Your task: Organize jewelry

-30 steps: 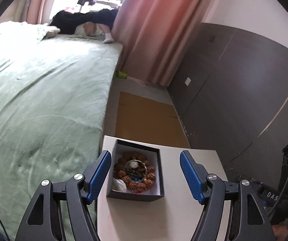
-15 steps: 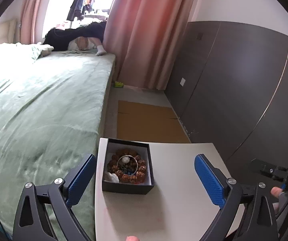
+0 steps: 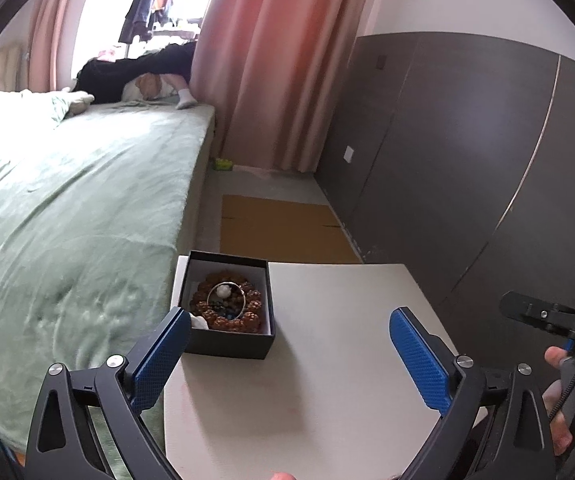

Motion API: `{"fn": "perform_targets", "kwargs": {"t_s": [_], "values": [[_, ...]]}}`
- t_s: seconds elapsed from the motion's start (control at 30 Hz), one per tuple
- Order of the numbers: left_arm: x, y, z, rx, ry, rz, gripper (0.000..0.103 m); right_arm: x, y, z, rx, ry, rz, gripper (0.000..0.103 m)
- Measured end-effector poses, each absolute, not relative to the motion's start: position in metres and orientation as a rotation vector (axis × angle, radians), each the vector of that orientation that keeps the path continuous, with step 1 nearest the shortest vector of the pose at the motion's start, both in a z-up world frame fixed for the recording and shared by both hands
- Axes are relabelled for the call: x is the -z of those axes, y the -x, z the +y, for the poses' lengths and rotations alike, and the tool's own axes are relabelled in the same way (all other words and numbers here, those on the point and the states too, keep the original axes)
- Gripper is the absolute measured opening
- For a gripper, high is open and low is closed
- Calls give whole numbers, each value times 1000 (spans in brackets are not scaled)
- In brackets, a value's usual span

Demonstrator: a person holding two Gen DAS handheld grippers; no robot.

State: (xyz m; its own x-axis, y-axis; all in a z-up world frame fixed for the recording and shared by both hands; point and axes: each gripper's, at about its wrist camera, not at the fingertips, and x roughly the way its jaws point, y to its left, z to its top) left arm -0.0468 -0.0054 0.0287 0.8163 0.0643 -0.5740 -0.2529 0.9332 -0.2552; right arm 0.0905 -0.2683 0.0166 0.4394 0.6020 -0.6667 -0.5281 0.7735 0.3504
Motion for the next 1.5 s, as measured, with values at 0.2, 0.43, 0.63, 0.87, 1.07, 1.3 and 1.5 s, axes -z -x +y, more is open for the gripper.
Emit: {"fn": "perform_targets", "kwargs": {"t_s": [0.2,0.43,0.63,0.87,1.07,1.3,1.5], "values": [[-29,45,-5,-175,328,589,99,-19,-92,-268,-720,-90,856,103],[-31,45,-6,-177,315,567,99,-13,-93,-259,-715,-52,869,103],[-30,42,-8,-178,308,570,99,-11,-92,-254,-728,-44,872,103],[-32,41,-10,-168,315,564,99,-12,-92,-256,-735,-48,869,103],[-32,39,-13,-161,312,572,99,-14,-92,-261,-751,-73,879,103],[-32,39,-13,-164,317,571,99,-16,-90,-262,-757,-77,874,103],[-32,40,-13,-164,318,567,99,-18,-88,-260,-758,-71,881,103]]}}
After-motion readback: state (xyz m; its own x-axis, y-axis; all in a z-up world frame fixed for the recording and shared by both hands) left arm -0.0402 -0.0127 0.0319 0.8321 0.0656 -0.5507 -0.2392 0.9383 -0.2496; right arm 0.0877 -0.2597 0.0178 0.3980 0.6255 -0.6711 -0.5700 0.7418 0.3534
